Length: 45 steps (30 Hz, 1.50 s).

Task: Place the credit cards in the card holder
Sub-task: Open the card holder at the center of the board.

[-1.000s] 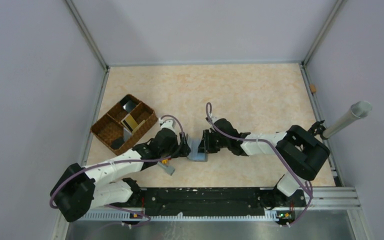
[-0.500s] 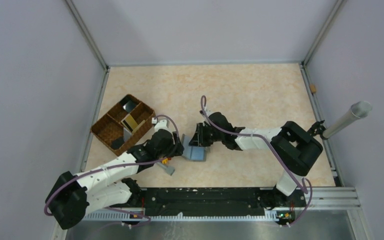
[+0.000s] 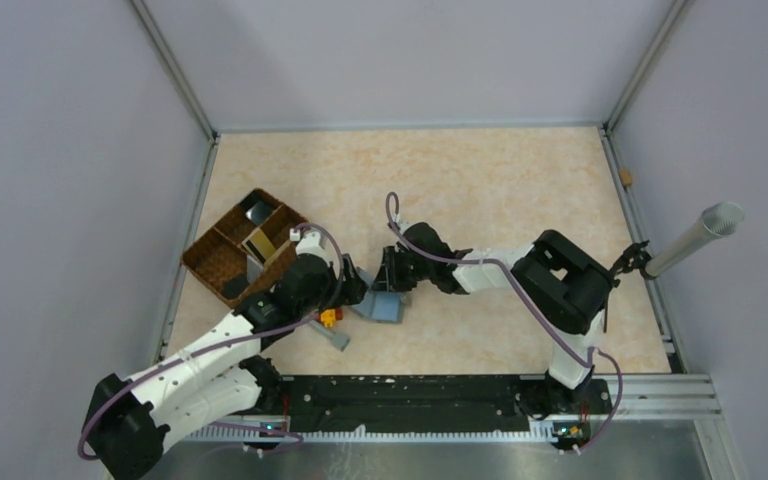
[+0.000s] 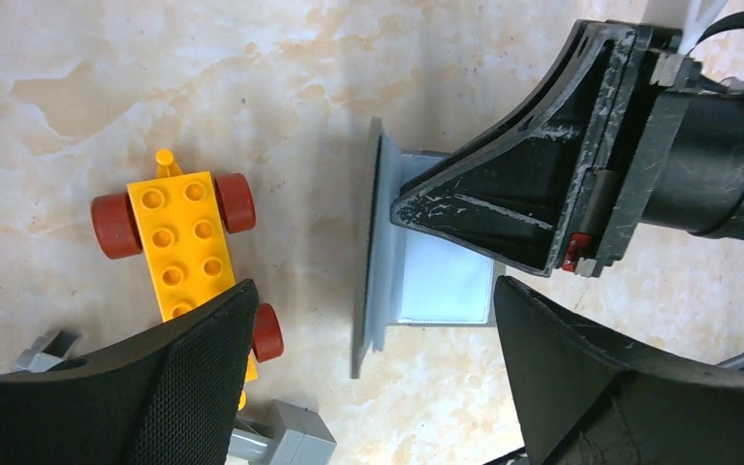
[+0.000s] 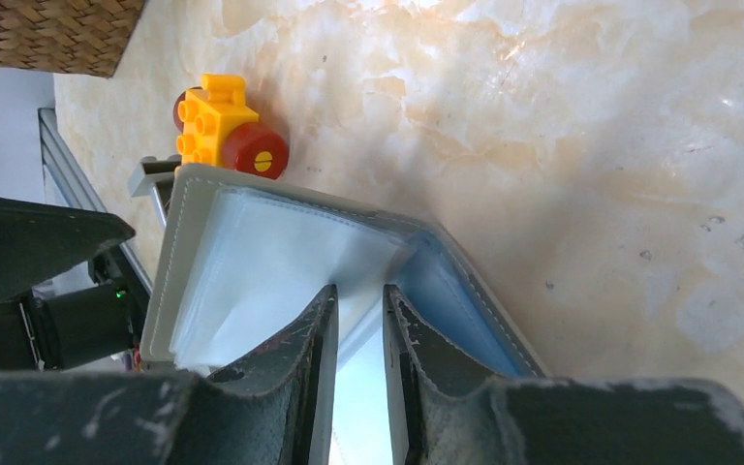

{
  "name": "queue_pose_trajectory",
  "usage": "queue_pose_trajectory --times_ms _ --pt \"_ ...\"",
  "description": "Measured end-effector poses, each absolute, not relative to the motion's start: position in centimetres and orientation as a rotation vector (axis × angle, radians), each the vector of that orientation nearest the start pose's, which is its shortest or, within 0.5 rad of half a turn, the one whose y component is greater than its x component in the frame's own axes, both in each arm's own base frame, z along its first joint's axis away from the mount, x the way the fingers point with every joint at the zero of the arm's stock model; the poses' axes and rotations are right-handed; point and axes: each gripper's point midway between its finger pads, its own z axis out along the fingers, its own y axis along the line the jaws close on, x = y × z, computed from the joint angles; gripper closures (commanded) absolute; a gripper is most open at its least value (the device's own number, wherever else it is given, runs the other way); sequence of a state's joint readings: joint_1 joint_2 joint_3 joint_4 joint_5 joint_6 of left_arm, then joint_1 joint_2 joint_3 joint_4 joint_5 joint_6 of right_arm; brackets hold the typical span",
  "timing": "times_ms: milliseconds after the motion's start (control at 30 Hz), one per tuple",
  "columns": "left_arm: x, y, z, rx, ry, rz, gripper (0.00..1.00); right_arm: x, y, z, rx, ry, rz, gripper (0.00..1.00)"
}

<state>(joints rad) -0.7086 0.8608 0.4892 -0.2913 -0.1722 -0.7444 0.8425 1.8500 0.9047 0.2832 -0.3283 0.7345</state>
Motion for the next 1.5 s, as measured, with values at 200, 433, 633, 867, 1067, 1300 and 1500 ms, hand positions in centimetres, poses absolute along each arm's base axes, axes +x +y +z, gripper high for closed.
queue_pose_trajectory --times_ms 200,433,633,867,1067,1300,1500 --pt "22.0 -16.8 10.4 -0.174 2.297 -0.6 0.07 24.1 39.5 3.4 -0.342 2.469 1.138 0.67" --pt "22.7 -16.4 10.1 -0.201 2.317 -0.641 0.15 24.5 39.7 3.8 -0.363 2.463 1.123 0.65" --pt "22.6 -16.7 6.9 -0.164 2.43 -0.585 0.35 24.5 39.6 3.7 -0.368 2.47 1.109 0.66" --pt "22.6 -16.8 4.8 -0.131 2.504 -0.542 0.76 24.5 39.6 3.6 -0.367 2.474 1.106 0.66" --pt "23.0 -17.4 4.6 -0.126 2.506 -0.565 0.87 23.8 38.4 3.6 -0.357 2.479 1.086 0.66" --pt "23.4 -18.0 4.1 -0.132 2.507 -0.59 0.9 22.6 36.1 3.3 -0.33 2.5 1.027 0.66" --pt "23.6 -18.1 3.6 -0.147 2.518 -0.587 0.92 22.5 35.8 3.1 -0.325 2.492 1.021 0.67"
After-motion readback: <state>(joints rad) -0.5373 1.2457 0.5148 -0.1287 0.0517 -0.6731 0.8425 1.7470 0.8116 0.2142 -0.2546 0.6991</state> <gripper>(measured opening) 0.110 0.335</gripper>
